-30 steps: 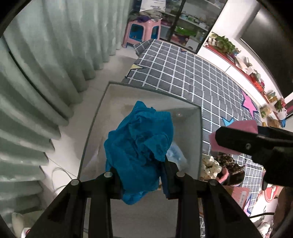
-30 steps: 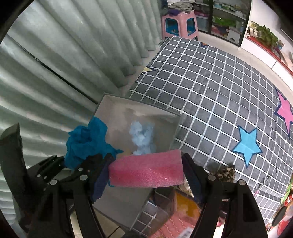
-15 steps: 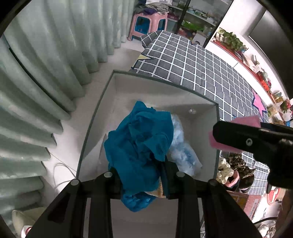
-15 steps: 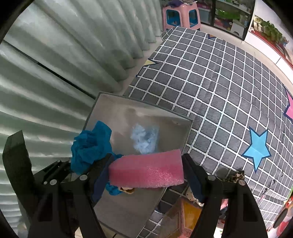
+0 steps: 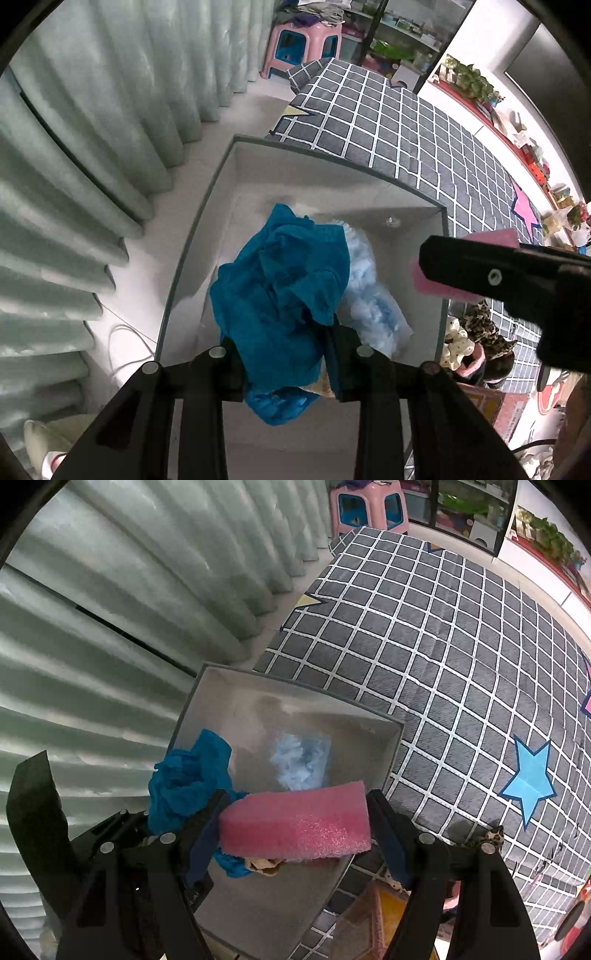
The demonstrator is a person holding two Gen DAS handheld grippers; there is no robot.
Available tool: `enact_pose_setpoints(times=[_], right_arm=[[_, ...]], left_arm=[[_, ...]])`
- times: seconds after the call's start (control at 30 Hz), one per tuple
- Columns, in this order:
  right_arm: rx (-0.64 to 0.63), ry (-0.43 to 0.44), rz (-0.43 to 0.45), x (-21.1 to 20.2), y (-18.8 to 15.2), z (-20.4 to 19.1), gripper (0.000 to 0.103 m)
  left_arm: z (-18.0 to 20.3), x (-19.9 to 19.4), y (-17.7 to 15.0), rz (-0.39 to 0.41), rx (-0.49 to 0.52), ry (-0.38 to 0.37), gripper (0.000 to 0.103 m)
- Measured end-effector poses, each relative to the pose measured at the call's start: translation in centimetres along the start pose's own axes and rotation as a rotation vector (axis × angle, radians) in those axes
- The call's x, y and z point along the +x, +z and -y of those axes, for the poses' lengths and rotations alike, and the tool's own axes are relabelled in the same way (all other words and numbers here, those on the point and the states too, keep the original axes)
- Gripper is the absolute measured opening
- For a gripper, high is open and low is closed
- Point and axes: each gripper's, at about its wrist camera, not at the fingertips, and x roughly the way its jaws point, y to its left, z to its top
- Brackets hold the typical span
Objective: Organize soft objects
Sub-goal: 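Open the left tool dropping the blue cloth while the right tool drops the foam tube into the box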
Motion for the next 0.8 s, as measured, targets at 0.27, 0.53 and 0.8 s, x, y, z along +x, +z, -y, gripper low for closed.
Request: enact_pose_setpoints(times=[0.27,0.53,0.8], right_arm=[[0.009,0.029,-0.002,0.1,-0.1,-0.4,0.077],[0.012,0.038,0.013,-0.4,-0.1,-0.7,0.097],[0.021,0.029,0.036,-1.4,-0.5,-0.4,0.102]], left_arm=[[-0.2,0.2,-0.3,-0.021,-0.01,0.005,0.067],[-0.7,0.2,-0.6,-0.035,-0.055,-0.044,0.103],[0.0,-0.5,-0.4,-0.013,-0.036,-0.007,0.103]])
